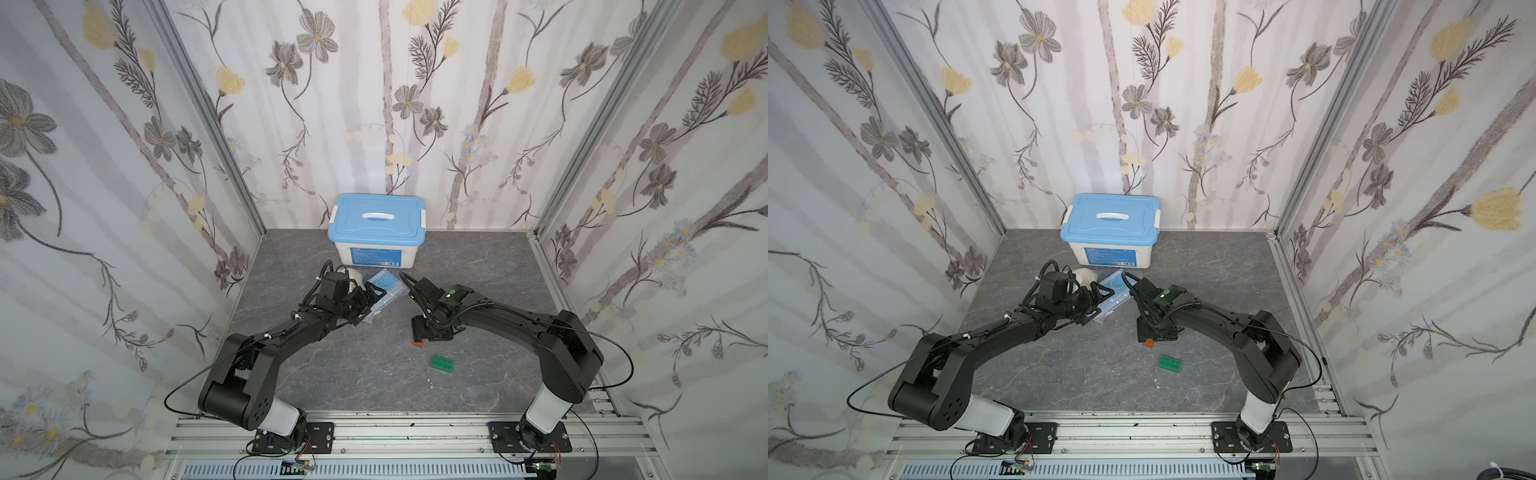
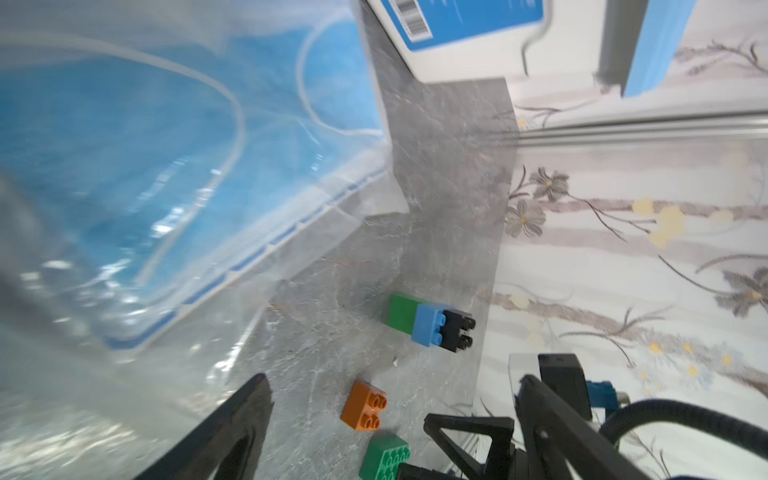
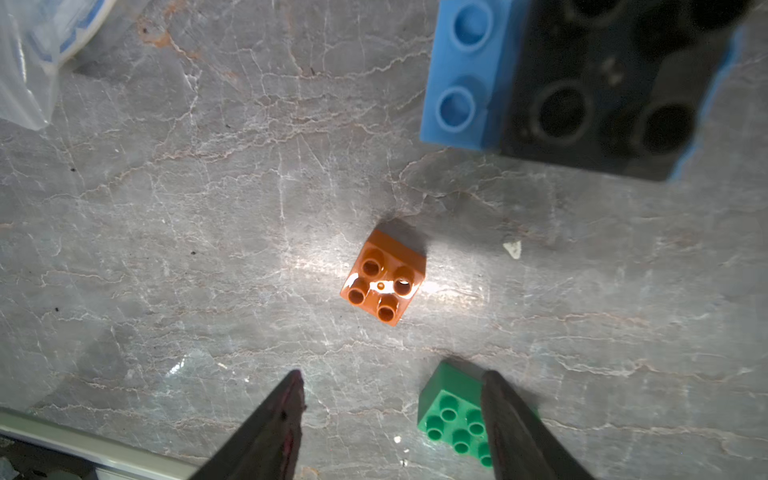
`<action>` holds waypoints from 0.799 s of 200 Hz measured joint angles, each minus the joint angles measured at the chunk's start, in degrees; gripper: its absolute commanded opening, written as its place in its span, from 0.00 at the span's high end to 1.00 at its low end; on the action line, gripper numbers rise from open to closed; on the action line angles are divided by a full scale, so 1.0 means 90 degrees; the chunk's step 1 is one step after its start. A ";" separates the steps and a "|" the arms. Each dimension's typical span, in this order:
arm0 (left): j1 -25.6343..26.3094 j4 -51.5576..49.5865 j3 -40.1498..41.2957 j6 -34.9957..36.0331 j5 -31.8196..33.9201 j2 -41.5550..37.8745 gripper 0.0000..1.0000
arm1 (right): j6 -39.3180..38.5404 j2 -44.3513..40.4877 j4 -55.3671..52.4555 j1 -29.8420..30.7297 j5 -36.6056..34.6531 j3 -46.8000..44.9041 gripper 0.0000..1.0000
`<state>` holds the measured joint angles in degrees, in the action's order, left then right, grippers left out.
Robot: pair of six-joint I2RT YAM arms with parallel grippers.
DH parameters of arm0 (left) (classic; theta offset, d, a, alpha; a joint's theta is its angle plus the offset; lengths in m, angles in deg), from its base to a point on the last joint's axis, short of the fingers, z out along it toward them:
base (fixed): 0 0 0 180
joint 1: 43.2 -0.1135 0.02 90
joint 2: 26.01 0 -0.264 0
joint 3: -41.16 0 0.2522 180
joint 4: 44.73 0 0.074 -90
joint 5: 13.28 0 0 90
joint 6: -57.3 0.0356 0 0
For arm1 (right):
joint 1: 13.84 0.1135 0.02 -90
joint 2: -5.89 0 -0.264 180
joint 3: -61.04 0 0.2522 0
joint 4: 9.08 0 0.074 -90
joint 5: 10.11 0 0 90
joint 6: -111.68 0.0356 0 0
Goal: Assemble the letter f with lego
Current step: Pick up the lego brick from the center of the board.
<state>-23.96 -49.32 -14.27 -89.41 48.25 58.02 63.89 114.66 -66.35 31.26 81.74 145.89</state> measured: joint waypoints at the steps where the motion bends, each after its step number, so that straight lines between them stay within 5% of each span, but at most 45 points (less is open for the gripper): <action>1: -0.0012 -0.0022 0.0002 0.0000 0.0010 -0.0010 0.05 | 0.0010 0.0007 0.0005 0.0002 0.0002 0.0000 0.33; 55: -0.0301 -0.1061 0.0029 0.0063 0.0311 -0.0449 0.05 | 0.0634 0.0595 0.0333 0.0141 -0.0017 0.0119 0.38; 160: -0.0323 -0.1134 0.0240 0.0087 0.0304 -0.0503 0.06 | 0.0996 0.1073 0.0393 0.0141 -0.0136 0.0440 0.48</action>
<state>-26.87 -59.53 -12.10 -88.62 50.98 53.49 72.86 124.32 -62.81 32.53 80.52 149.85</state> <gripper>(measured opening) 0.942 0.525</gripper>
